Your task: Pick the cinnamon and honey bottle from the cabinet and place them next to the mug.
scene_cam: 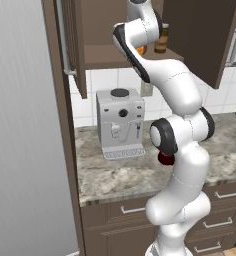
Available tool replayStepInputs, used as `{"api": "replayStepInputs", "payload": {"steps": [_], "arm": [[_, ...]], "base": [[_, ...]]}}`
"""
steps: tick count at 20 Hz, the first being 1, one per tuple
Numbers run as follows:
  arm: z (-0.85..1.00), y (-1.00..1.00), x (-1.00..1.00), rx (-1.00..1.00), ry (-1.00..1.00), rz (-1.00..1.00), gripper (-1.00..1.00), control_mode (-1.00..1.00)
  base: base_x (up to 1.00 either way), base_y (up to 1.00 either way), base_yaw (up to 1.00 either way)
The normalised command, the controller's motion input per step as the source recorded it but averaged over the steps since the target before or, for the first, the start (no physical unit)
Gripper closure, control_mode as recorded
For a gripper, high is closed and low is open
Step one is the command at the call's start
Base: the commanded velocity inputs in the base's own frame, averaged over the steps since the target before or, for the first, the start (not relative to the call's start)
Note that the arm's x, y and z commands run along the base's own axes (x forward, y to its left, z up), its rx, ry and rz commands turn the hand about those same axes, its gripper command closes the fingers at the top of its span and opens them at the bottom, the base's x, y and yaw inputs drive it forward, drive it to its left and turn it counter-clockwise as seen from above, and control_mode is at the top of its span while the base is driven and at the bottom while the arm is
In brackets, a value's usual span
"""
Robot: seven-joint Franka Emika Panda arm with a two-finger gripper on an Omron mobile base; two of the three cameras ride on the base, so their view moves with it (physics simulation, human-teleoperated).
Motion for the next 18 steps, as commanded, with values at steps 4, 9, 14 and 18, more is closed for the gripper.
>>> {"api": "replayStepInputs", "payload": {"steps": [4,9,14,18], "arm": [[0.0,0.0,0.0,0.0,0.0,0.0,1.0,-1.0],[0.0,0.0,0.0,0.0,0.0,0.0,1.0,-1.0],[0.0,0.0,-0.22,0.0,-0.03,0.0,1.0,-1.0],[0.0,0.0,-0.45,0.0,-0.08,0.0,1.0,-1.0]], "base": [[0.0,0.0,0.0],[0.0,0.0,0.0],[0.0,0.0,0.0],[0.0,0.0,0.0]]}}
